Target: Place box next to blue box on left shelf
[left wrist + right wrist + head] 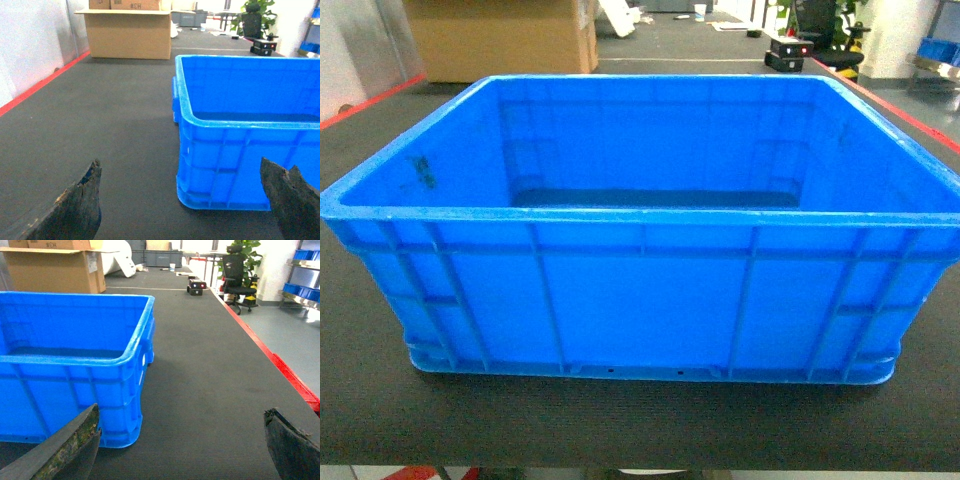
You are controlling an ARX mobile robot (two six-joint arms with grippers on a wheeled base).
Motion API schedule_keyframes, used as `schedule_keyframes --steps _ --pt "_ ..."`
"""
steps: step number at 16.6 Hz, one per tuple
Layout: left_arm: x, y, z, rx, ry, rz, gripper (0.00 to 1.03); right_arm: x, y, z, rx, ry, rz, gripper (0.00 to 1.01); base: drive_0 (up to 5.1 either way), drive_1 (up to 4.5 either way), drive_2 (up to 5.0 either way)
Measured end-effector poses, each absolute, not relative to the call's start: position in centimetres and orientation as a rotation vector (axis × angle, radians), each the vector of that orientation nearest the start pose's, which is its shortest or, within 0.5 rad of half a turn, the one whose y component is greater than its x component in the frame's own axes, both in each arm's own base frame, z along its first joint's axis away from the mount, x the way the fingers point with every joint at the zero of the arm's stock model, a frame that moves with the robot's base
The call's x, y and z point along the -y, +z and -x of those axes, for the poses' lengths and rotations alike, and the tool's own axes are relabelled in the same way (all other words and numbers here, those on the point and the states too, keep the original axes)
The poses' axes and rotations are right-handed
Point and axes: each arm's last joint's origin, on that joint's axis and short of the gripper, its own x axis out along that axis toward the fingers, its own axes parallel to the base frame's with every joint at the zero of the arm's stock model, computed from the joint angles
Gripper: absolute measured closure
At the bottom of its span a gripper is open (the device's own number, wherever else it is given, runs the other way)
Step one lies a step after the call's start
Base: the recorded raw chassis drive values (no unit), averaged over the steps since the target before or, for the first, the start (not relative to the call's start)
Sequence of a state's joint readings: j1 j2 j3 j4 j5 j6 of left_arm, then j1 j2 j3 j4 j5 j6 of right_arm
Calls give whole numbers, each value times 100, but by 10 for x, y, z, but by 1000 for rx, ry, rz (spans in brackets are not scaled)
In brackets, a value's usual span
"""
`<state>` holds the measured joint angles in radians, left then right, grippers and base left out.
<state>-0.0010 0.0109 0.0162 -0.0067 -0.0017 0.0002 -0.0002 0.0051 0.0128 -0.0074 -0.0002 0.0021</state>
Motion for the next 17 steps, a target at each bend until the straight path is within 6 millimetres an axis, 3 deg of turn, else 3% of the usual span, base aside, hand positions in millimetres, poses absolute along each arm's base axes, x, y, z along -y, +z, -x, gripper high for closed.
schedule_keyframes --steps 17 --pt "0 168 -97 0 -1 -1 5 0 167 -97 2 0 -2 3 0 0 0"
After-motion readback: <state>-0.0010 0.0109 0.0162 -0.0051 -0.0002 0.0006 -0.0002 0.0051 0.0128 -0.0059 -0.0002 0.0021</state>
